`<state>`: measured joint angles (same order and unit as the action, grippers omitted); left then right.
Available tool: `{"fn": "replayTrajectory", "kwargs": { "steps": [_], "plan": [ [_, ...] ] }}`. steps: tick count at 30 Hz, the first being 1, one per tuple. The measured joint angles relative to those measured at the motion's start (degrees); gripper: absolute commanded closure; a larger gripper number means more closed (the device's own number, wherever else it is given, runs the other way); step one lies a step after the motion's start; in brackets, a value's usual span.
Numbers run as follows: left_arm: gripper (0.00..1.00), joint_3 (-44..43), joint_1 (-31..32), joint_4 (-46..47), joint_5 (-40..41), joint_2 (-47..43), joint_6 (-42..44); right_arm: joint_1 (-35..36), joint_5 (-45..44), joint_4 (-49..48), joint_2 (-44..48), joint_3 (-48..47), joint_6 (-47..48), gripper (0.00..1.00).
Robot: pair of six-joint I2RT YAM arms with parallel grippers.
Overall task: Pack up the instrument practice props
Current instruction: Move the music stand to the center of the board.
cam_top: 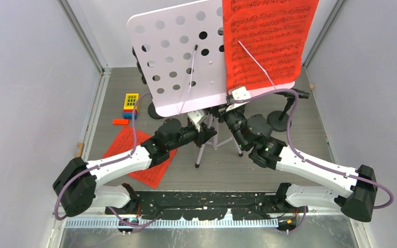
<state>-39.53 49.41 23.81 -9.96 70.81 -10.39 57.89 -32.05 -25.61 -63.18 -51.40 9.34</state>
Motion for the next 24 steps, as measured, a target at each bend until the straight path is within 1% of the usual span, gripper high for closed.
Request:
{"fn": "replayTrajectory", "kwargs": {
  "steps": [2, 12, 18, 24],
  "plan": [
    [0.95, -0.6, 0.8, 0.4, -0.5, 0.9, 0.1, 0.0, -0.3, 0.9, 1.5, 0.5, 1.0, 1.00],
    [1.00, -3.8, 6.1, 2.3, -0.1, 7.2, 0.1, 0.5, -3.8, 4.8, 9.4, 3.8, 6.6, 1.00],
    [1.00, -8.3, 8.5, 1.6, -0.1, 12.4, 0.5, 0.6, -8.0, 6.8, 16.6, 7.1, 8.3, 1.00],
    [1.00, -10.8, 10.4, -0.4, -0.7, 14.9, 1.0, 0.7, -10.4, 10.5, 23.3, 9.0, 8.5, 1.00]
  ]
}}
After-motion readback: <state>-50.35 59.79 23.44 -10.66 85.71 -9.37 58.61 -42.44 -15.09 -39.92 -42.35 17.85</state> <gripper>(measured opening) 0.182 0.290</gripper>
